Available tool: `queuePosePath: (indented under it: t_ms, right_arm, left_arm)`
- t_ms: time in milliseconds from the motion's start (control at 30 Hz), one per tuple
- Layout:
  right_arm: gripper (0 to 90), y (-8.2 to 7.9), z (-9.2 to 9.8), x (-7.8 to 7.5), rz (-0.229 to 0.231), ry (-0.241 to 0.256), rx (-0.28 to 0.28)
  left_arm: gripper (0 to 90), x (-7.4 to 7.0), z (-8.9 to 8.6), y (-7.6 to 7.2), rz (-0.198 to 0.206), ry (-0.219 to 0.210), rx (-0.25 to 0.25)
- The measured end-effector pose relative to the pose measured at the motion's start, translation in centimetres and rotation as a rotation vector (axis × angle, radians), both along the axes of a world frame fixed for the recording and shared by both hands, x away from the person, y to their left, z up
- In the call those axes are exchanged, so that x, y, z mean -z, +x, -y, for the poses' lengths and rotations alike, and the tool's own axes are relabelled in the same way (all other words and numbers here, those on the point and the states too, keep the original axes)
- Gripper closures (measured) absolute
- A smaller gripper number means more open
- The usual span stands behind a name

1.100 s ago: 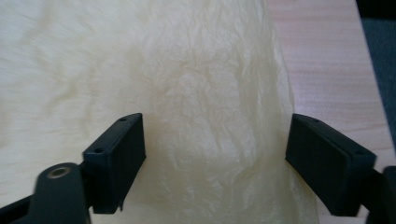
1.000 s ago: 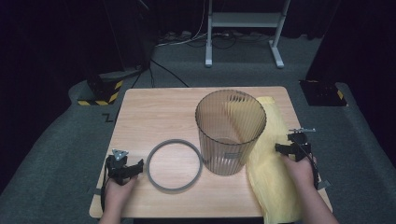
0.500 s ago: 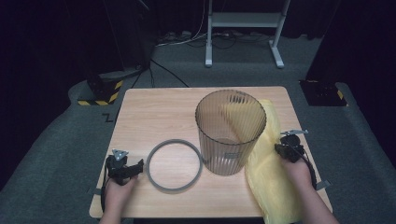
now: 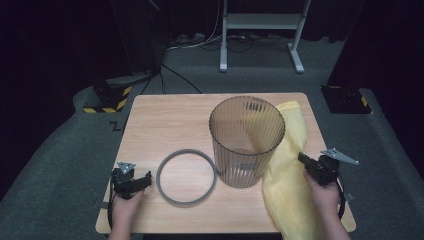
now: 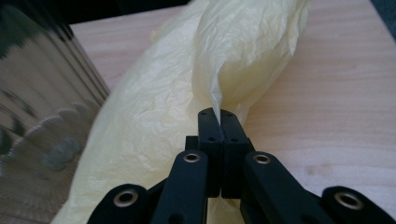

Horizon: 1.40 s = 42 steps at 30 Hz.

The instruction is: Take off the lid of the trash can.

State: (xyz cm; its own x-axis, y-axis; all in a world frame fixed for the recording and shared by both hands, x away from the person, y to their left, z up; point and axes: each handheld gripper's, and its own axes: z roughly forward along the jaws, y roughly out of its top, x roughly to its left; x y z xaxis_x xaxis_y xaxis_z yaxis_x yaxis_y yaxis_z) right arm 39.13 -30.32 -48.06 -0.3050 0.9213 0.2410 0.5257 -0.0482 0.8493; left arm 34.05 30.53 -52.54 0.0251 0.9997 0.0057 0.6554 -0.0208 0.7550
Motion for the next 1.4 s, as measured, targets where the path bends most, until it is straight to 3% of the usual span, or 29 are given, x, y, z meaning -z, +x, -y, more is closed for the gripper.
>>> queuePosePath:
  t_ms: [67,267,367,400,467,633,800,967,1167,1400]
  right_arm:
    - [89.5,-0.4,0.2,-0.5,0.032,0.022,0.008]
    - [89.5,-0.9,0.9,-0.9,0.09,0.048,0.033]
    - [89.5,-1.4,1.1,-1.2,0.13,0.076,0.048]
    - [89.5,-1.5,1.1,-1.4,0.144,0.078,0.048]
    - [89.5,-1.9,0.9,-1.9,0.174,0.076,0.049]
    - [89.5,-2.7,0.0,-2.9,0.233,0.075,0.054]
    - [89.4,-3.2,-1.0,-3.8,0.273,0.065,0.045]
    - [89.4,-3.3,-1.6,-5.0,0.309,0.055,0.038]
    - [89.4,-2.5,-2.4,-7.2,0.345,0.037,0.039]
    - [89.5,-2.4,-2.8,-10.3,0.43,0.077,0.064]
  left_arm:
    - [14.6,-0.2,-0.2,-0.5,0.039,-0.056,-0.005]
    - [14.5,-2.3,0.6,-1.9,0.186,-0.045,0.016]
    - [14.4,-3.2,1.2,-2.4,0.263,-0.111,0.013]
    - [14.5,-3.5,1.6,-2.6,0.313,-0.13,0.028]
    - [14.5,-3.9,2.2,-2.7,0.353,-0.132,0.044]
    - [14.5,-3.9,3.9,-2.7,0.334,-0.099,0.137]
    - [14.4,-3.8,4.5,-2.7,0.329,-0.095,0.175]
    - [14.1,-3.6,5.4,-2.6,0.328,-0.048,0.248]
    - [14.1,-4.2,5.6,-2.9,0.384,-0.085,0.252]
    - [14.0,-5.5,5.8,-3.5,0.429,-0.151,0.281]
